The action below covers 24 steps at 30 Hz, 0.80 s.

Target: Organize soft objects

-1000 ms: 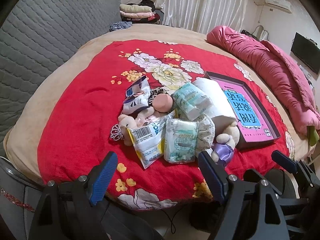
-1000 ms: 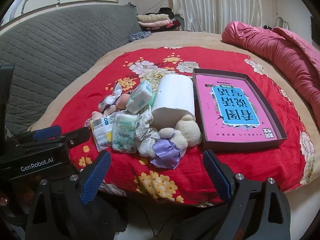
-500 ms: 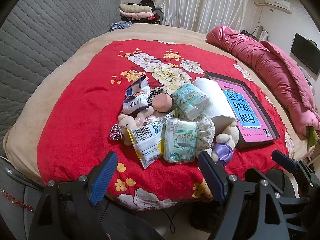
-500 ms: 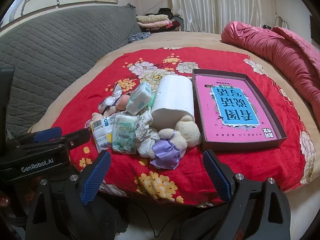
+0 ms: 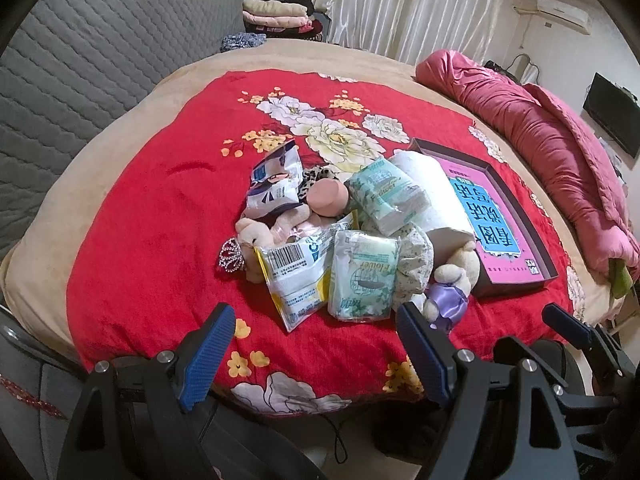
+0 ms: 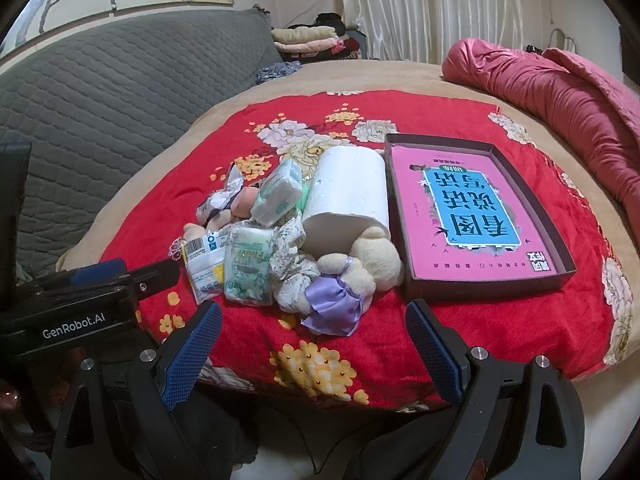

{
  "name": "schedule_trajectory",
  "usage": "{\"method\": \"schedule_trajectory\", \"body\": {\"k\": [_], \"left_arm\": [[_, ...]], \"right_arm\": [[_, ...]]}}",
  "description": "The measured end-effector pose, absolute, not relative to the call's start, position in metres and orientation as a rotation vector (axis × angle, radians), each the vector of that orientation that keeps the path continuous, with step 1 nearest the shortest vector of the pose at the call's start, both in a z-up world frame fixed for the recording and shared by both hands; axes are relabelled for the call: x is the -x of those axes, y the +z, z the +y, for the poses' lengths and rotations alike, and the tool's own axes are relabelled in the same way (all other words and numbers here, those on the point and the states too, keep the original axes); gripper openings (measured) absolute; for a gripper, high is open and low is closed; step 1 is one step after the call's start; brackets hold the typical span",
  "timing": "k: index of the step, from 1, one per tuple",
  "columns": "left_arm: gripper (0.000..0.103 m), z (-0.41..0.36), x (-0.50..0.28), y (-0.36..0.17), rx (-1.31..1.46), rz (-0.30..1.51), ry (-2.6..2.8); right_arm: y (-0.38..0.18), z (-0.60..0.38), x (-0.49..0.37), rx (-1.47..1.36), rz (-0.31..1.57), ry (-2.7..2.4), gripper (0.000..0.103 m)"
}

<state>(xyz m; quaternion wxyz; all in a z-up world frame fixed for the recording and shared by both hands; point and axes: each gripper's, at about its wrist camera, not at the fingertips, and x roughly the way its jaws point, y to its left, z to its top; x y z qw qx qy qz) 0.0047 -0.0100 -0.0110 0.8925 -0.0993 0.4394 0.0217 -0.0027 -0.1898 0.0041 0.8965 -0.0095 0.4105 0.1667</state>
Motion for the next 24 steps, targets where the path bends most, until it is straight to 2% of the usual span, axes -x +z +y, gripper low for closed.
{"method": "schedule_trajectory", "body": {"k": [17,19,24], "left_arm": [[0.081,0.015,-0.021,-0.041,0.296,0.979,0.035],[0.079,0.021,-0.025,-0.048,0.321,0.988,0.014],[0.061,0.031,-0.038,-0.067,0.383,1.026,-0.028]], "right_arm": [[-0.013,-0.191,-0.007,-0.012,0.907,0.357,0.093],[-0.017,-0.191,-0.010,-0.017,0.918,0.359,0.093],[-0.025,-0.190,-0.016,-0.027,0.940,0.357,0.093]]}}
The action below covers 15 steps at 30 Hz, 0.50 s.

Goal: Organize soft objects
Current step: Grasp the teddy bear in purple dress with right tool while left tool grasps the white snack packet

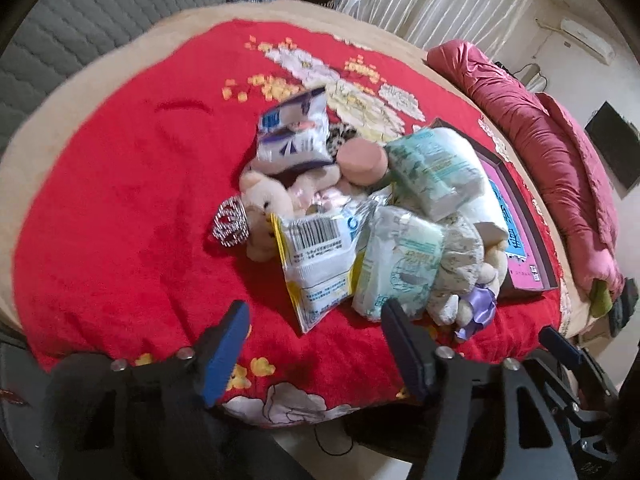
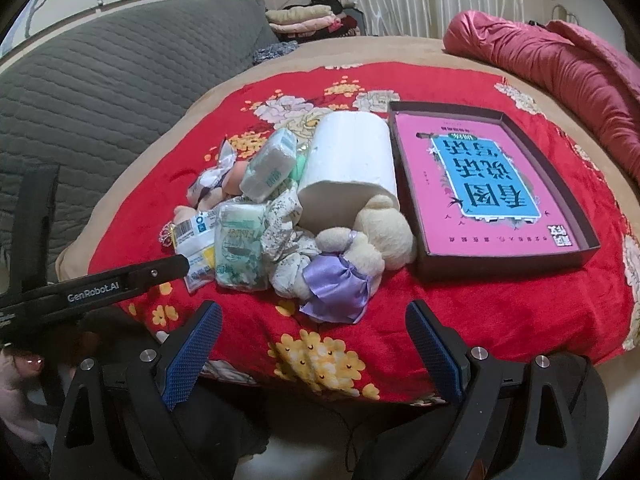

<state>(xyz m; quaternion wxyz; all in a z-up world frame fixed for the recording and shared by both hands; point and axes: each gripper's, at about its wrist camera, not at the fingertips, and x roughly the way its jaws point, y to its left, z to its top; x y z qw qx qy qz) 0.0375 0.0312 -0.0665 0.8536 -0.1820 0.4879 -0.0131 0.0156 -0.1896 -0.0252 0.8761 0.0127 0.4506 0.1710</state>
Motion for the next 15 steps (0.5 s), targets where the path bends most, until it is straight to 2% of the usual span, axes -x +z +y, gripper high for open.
{"method": "schedule_trajectory", "body": {"k": [4,6,15], "left_arm": [[0.052,0.033,-0.045,-0.078,0.421,1.050,-0.063],[0.042,0.032,-0.049,-0.081,0.435,1.046,-0.083],[0.041,0.045,-0.063,-0.092,0.529,1.021,-0.124]], "right_arm": [[-0.032,-0.190,-0.020,-0.039,0.958,0.354,0.093],[-0.037,-0.190,-0.024,-0.051,0.974,0.350,0.093],[-0.051,-0.208,-0.041,-0.211,1.012,0.322,0.093]]}}
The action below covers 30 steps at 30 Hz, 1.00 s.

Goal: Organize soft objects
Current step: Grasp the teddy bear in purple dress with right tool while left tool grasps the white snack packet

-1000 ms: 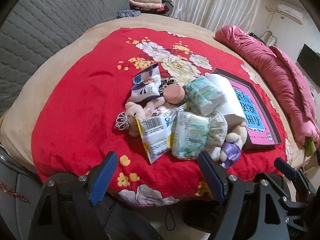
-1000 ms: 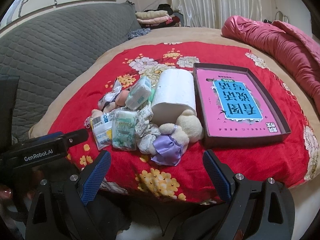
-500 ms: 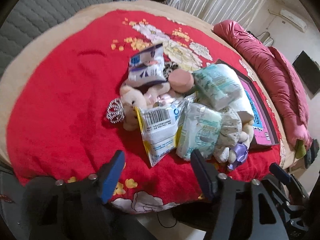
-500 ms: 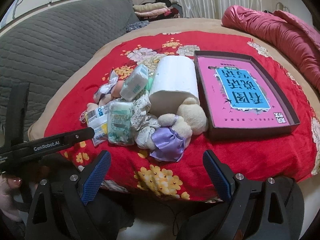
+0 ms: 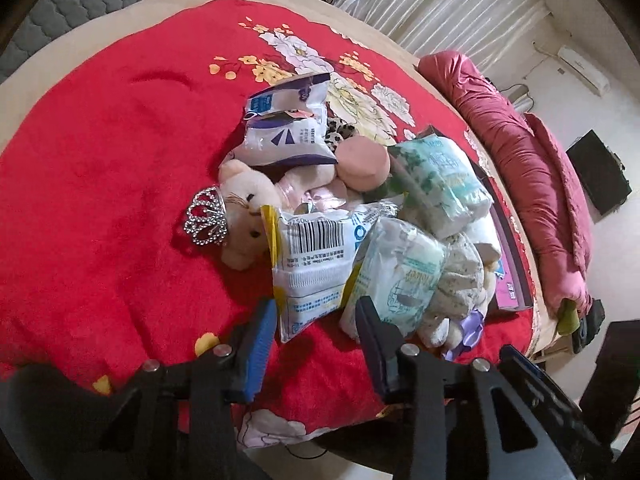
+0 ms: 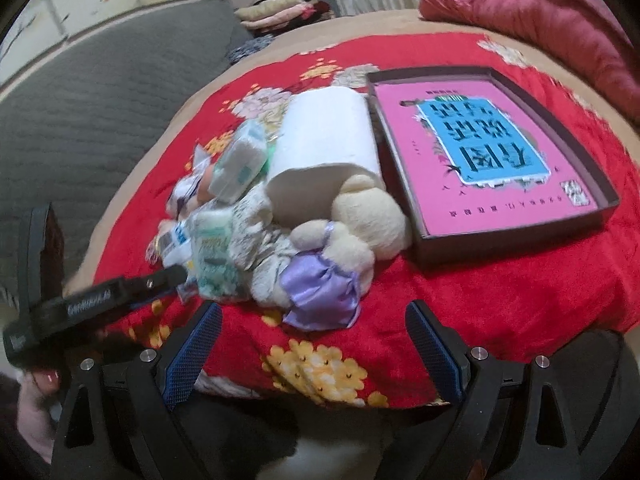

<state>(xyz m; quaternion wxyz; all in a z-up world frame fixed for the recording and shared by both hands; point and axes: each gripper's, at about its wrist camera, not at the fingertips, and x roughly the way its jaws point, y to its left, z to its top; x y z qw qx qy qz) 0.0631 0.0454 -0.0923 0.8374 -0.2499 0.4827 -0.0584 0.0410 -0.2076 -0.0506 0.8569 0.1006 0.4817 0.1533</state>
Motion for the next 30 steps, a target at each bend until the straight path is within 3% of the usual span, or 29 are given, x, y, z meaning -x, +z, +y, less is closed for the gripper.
{"method": "schedule_trajectory", "body": {"k": [11,13,15,17,23,28,30], "left_arm": [[0.042,0.057,-0.069,-0.099,0.626,1.006,-0.169],[0.042,0.057,-0.072,-0.100,0.629,1.010,-0.166],[0.042,0.058,-0.072,-0.102,0.631,1.014,-0.164],[0.052,0.059,-0.071,-0.104,0.629,1.021,-0.158],[0.054,0.063,-0.075,-0.109,0.633,1.039,-0.154],[0.052,0.056,-0.082,-0.109,0.620,1.016,-0.181],[0.041,0.056,-0.085,-0.108,0.638,0.997,-0.200]], "right_arm": [[-0.079,-0.223,-0.073,-0.434,1.087,0.312,0.092],[-0.082,-0.221,-0.076,-0.423,1.087,0.311,0.090],[-0.083,-0.219,-0.080,-0.418,1.086,0.319,0.078],[-0.086,-0.217,-0.083,-0.407,1.091,0.328,0.070],[-0.091,-0.218,-0.089,-0.412,1.098,0.336,0.069],[-0.092,-0.215,-0.096,-0.402,1.087,0.339,0.065],[-0.094,-0.216,-0.097,-0.404,1.092,0.348,0.062]]}}
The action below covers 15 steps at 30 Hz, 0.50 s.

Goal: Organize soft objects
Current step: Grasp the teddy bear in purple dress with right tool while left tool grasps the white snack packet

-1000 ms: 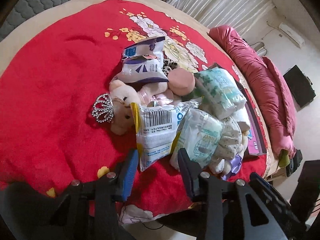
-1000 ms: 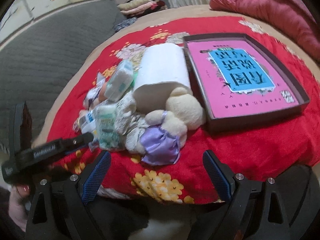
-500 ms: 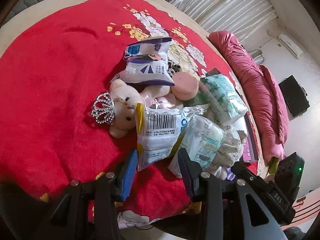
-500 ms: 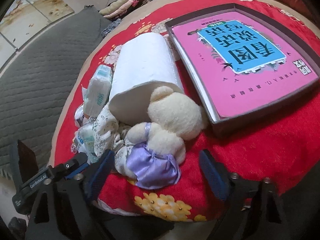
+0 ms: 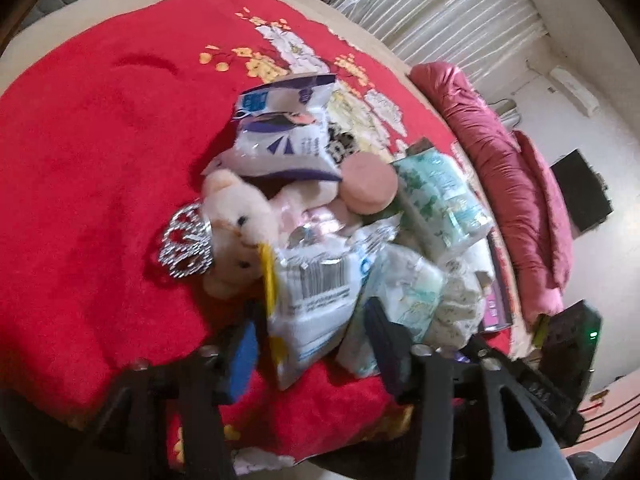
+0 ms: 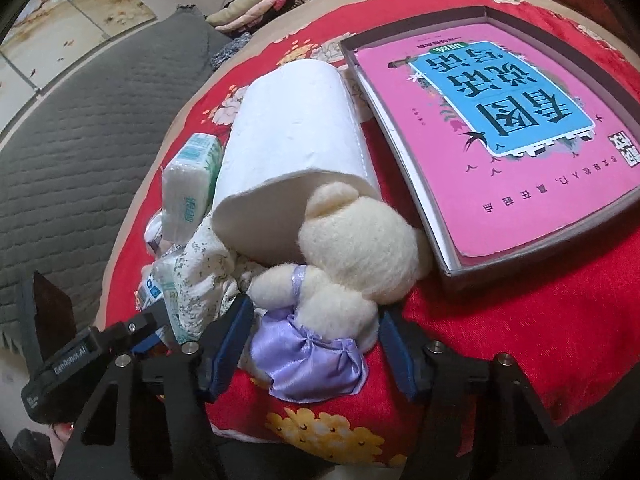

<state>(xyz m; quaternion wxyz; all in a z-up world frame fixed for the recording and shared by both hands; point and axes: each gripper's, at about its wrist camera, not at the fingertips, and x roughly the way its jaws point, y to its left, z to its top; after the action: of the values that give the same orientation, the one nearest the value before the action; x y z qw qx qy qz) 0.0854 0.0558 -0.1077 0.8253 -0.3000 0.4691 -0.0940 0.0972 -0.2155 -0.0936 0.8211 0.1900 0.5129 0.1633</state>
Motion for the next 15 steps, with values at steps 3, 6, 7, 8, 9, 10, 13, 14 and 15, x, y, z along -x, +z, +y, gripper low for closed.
{"method": "schedule_trajectory", "body": {"k": [3,6,7,8,9,10,13,14,15], "left_arm": [[0.038,0.058,-0.091,-0.109,0.672,0.984,-0.229],[0.034,0.064,-0.094,-0.115,0.733,0.982,-0.259],[0.034,0.067,-0.095,-0.117,0.753,0.980,-0.268],[0.032,0.069,-0.094,-0.118,0.761,0.977,-0.270],[0.030,0.069,-0.094,-0.118,0.767,0.974,-0.274],[0.029,0.069,-0.093,-0.116,0.757,0.967,-0.277],[0.023,0.064,-0.091,-0.109,0.712,0.954,-0.282],[0.022,0.062,-0.089,-0.105,0.697,0.947,-0.284],[0.020,0.060,-0.088,-0.101,0.684,0.937,-0.288]], "right_arm": [[-0.096,-0.217,-0.099,-0.404,1.092,0.353,0.057],[-0.094,-0.217,-0.099,-0.376,1.085,0.355,0.054],[-0.093,-0.215,-0.098,-0.363,1.082,0.355,0.054],[-0.091,-0.213,-0.097,-0.340,1.074,0.357,0.054],[-0.089,-0.212,-0.096,-0.321,1.068,0.357,0.053],[-0.088,-0.210,-0.094,-0.306,1.062,0.357,0.053],[-0.078,-0.209,-0.089,-0.273,1.028,0.367,0.053],[-0.075,-0.209,-0.087,-0.261,1.021,0.371,0.053],[-0.072,-0.209,-0.084,-0.252,1.013,0.376,0.053]]}}
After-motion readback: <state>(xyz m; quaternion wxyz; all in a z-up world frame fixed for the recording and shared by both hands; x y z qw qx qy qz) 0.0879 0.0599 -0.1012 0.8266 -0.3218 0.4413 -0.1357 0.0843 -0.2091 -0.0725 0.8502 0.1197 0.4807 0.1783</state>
